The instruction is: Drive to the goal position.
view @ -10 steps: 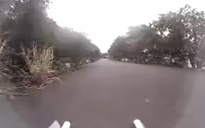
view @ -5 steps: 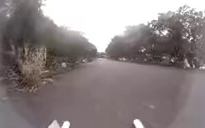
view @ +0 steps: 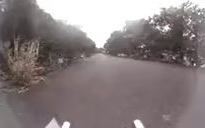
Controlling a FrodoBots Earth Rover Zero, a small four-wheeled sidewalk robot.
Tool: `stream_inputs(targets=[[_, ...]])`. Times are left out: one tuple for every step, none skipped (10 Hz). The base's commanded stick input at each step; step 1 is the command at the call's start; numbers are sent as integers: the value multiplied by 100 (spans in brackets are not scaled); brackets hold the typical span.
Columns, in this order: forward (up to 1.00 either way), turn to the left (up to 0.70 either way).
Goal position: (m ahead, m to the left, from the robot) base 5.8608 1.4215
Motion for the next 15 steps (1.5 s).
stream_inputs(targets=[[50, 0], [50, 0], [50, 0], [50, 0], [50, 0], [50, 0], [50, 0], [50, 0], [50, 0], [50, 0], [50, 0], [50, 0], [50, 0], [50, 0], [50, 0]])
